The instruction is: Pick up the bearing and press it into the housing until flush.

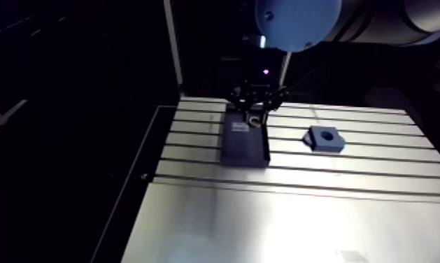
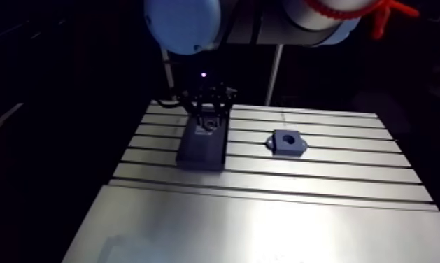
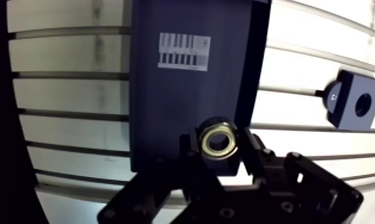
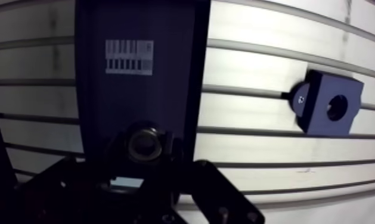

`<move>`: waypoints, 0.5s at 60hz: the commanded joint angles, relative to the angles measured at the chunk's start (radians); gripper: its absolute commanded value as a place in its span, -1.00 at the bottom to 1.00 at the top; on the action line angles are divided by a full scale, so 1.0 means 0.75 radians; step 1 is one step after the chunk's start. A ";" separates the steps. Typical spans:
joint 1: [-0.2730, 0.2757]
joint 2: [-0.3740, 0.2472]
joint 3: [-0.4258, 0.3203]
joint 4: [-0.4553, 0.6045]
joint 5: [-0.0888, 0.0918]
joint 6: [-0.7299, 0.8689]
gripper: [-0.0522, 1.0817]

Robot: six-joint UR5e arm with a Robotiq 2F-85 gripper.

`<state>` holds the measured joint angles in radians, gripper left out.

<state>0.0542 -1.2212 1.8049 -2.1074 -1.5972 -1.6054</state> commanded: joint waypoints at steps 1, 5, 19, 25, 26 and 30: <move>-0.095 -0.046 -0.026 0.085 -0.001 -0.092 0.38; -0.134 -0.046 -0.036 0.103 0.001 -0.116 0.38; -0.204 -0.046 -0.081 0.136 -0.001 -0.165 0.39; -0.224 -0.044 -0.096 0.146 -0.003 -0.169 0.39; -0.238 -0.042 -0.101 0.146 -0.003 -0.180 0.39; -0.266 -0.038 -0.106 0.144 -0.001 -0.212 0.39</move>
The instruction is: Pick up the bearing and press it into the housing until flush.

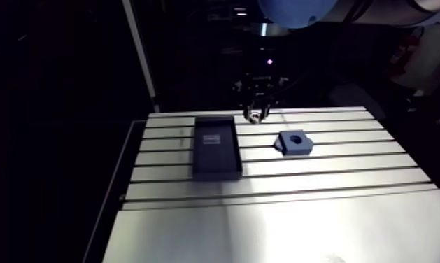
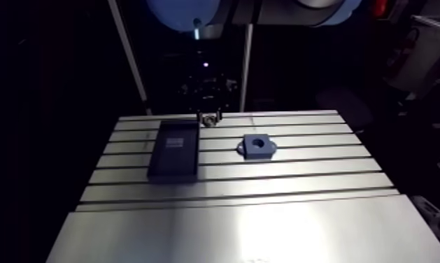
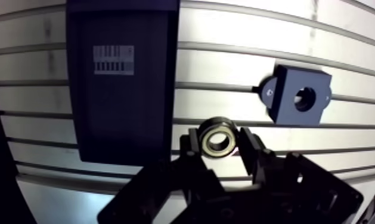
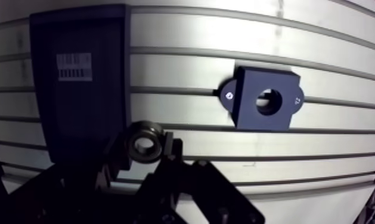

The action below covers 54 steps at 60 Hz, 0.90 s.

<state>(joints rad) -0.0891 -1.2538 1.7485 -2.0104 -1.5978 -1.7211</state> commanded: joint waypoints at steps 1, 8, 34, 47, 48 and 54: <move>-0.089 0.009 -0.031 0.014 0.000 -0.072 0.39; -0.115 0.020 -0.037 0.012 -0.004 -0.089 0.40; -0.181 0.038 -0.040 0.000 -0.010 -0.160 0.40; -0.212 0.053 -0.034 -0.008 -0.012 -0.189 0.40; -0.218 0.053 -0.032 -0.010 -0.010 -0.194 0.40; -0.234 0.055 -0.024 -0.010 -0.010 -0.217 0.40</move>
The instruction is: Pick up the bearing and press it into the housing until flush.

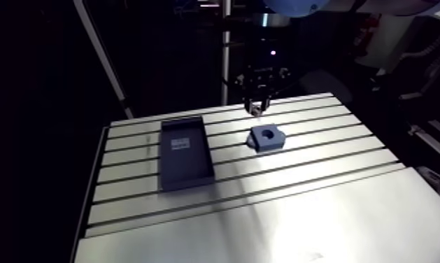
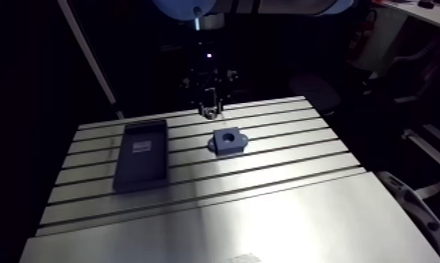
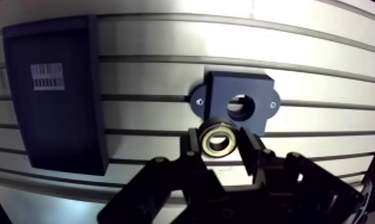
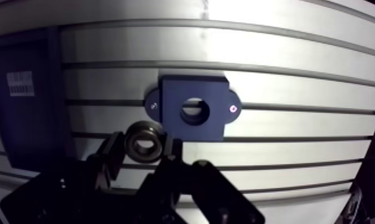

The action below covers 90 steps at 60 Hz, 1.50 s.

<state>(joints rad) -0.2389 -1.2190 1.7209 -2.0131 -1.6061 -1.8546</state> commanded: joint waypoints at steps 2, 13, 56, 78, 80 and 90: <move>-0.041 0.009 0.014 -0.007 -0.001 -0.045 0.40; -0.067 0.012 0.020 -0.033 0.001 -0.050 0.40; -0.083 0.088 0.043 -0.139 -0.034 -0.044 0.41; -0.083 0.119 0.073 -0.184 -0.034 -0.046 0.41; -0.083 0.119 0.073 -0.185 -0.034 -0.044 0.41; -0.085 0.135 0.071 -0.187 -0.034 -0.042 0.41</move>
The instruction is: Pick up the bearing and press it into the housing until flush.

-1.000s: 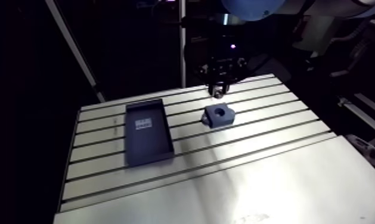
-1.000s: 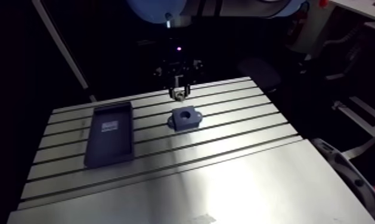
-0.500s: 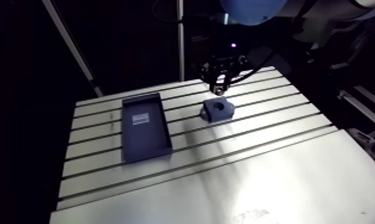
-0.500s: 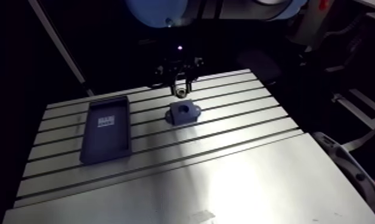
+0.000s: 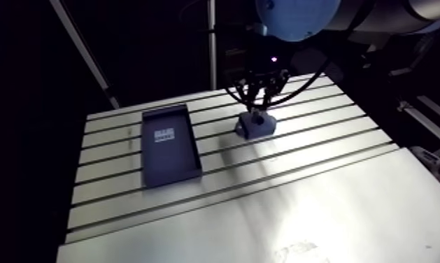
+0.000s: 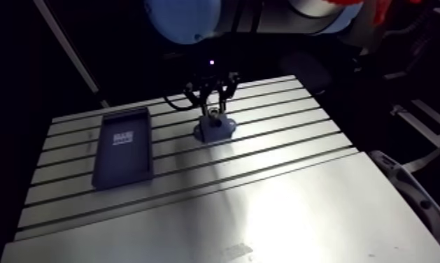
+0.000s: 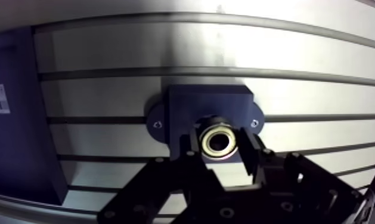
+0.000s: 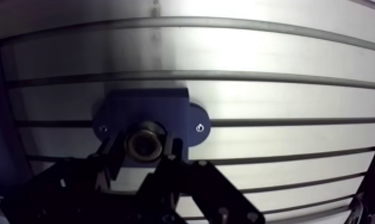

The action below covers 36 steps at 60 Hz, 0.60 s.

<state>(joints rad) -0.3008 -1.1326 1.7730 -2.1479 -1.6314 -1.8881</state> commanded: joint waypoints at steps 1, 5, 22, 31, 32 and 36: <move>-0.002 0.020 0.003 -0.007 0.000 0.003 0.41; -0.002 0.020 0.005 -0.007 0.000 0.003 0.41; -0.002 0.020 0.022 -0.012 0.000 0.003 0.41; -0.002 0.020 0.022 -0.023 0.000 0.001 0.41; -0.002 0.020 0.022 -0.023 0.000 -0.001 0.41; -0.002 0.020 0.022 -0.023 0.000 0.000 0.41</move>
<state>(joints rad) -0.3017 -1.1176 1.7885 -2.1601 -1.6314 -1.8869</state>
